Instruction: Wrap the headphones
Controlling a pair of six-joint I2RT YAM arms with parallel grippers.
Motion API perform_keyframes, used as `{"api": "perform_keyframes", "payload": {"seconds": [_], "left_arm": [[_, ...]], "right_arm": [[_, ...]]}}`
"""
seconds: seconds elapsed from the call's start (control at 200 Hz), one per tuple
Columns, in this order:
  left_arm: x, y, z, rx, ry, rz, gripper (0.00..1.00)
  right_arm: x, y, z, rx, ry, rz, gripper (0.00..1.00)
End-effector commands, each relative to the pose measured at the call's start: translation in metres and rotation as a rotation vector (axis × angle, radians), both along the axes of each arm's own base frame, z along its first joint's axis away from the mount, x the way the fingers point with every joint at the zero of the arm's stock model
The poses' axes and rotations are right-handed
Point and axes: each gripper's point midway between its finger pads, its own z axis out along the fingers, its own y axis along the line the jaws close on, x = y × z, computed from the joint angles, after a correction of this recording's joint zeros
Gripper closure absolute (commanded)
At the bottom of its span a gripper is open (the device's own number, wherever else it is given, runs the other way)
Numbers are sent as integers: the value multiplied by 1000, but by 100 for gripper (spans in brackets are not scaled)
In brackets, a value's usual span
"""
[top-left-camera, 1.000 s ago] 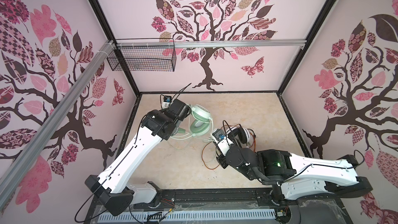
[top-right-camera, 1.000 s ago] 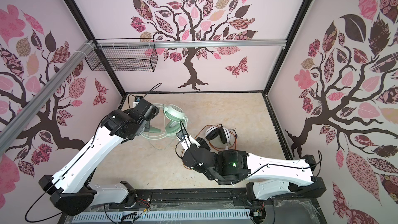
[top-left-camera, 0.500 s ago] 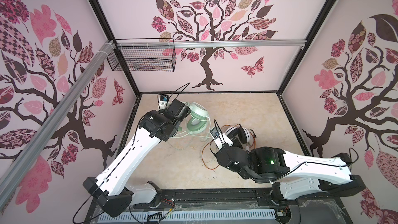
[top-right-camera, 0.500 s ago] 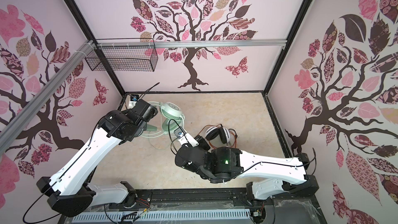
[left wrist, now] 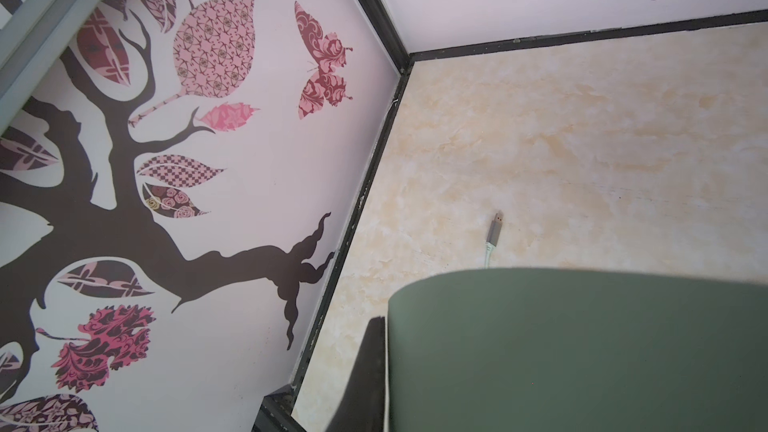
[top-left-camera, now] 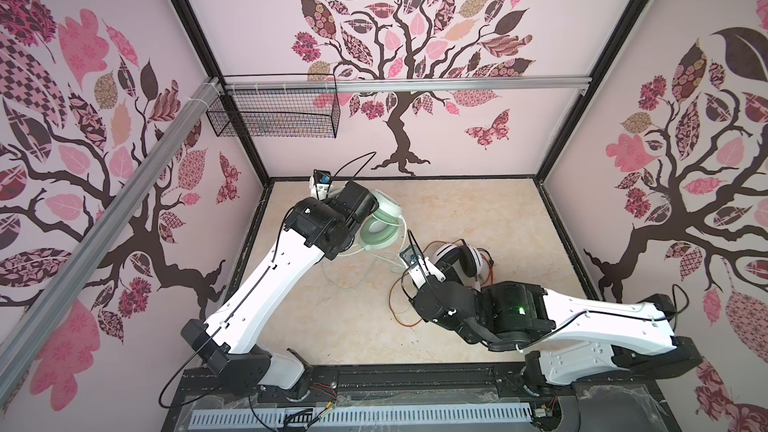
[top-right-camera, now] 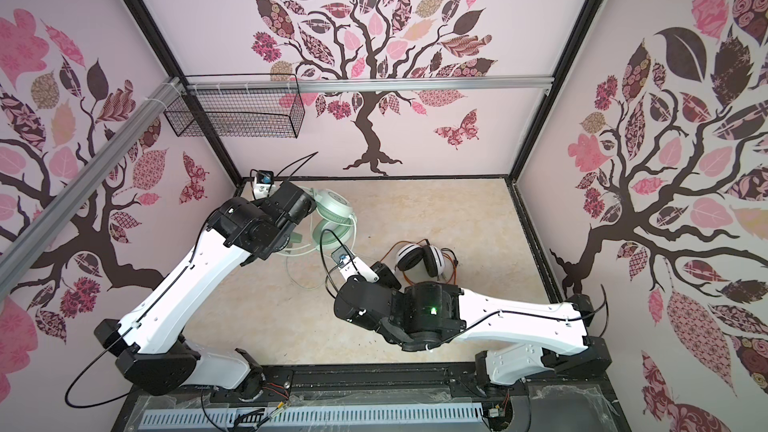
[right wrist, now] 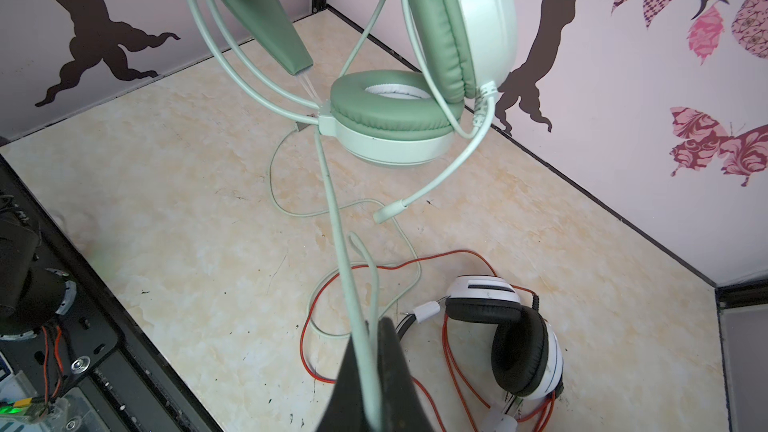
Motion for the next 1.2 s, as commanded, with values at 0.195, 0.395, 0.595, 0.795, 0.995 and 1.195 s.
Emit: {"api": "perform_keyframes", "payload": {"seconds": [0.195, 0.395, 0.595, 0.795, 0.995, 1.195], "left_arm": [[-6, 17, 15, 68, -68, 52, 100], [-20, -6, -7, 79, 22, -57, 100], [-37, -33, -37, -9, 167, -211, 100], [-61, -62, -62, -176, 298, -389, 100], [-80, -79, -82, -267, 416, -496, 100], [-91, -96, -92, -349, 474, -564, 100]], "right_arm": [[18, -28, 41, -25, -146, -128, 98], [34, -42, 75, -121, -328, -193, 99], [43, -43, 94, -168, -477, -216, 99], [63, -54, 102, -104, -495, -228, 99], [79, -49, 93, -40, -422, -137, 95], [92, -44, 87, -14, -367, -107, 94]]}}
